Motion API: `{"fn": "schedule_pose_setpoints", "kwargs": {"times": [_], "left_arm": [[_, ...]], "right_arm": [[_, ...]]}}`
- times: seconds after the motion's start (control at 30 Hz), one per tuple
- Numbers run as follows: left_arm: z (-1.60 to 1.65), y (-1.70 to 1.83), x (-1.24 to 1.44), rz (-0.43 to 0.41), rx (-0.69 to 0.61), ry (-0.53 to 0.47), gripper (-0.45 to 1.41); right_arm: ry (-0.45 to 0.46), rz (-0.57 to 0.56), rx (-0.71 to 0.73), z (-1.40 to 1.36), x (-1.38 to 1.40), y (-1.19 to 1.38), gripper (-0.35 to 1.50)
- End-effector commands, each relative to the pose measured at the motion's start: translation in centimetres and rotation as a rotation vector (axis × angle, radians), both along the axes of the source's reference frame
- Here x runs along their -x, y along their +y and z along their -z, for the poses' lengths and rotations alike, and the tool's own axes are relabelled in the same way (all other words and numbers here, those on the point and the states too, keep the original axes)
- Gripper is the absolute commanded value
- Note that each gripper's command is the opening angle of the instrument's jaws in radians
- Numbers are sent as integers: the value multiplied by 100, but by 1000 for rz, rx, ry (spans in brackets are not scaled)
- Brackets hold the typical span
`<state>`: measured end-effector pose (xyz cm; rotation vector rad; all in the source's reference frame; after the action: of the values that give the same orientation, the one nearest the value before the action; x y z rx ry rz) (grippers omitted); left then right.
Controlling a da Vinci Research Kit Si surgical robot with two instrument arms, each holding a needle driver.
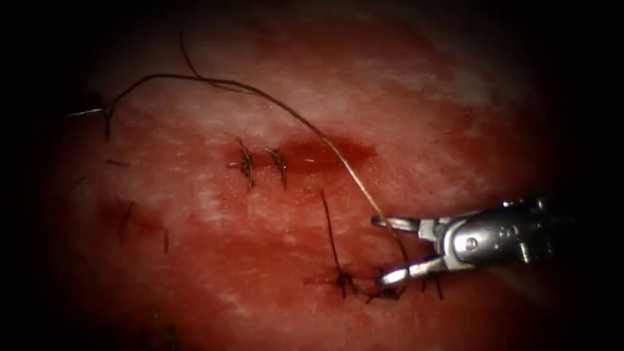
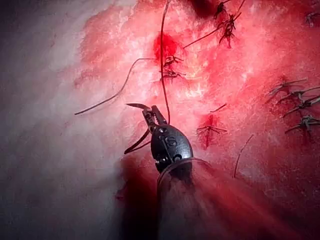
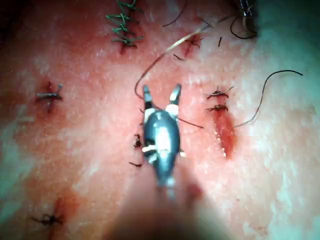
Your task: Wound Closure
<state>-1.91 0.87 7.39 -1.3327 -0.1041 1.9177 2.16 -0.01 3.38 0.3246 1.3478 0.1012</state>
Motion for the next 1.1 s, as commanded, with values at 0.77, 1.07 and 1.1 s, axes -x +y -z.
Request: {"fn": "schedule_pose_setpoints", "kwargs": {"times": [0.77, 1.07, 1.1], "left_arm": [[8, -9, 24, -35, 18, -138, -43], [6, -11, 31, -35, 21, -138, -43], [6, -11, 31, -35, 21, -138, -43]], "right_arm": [[-175, 73, 366, -105, -35, -5, 141], [-190, 103, 487, -130, -50, -17, 143], [-189, 105, 497, -129, -53, -18, 141]]}}
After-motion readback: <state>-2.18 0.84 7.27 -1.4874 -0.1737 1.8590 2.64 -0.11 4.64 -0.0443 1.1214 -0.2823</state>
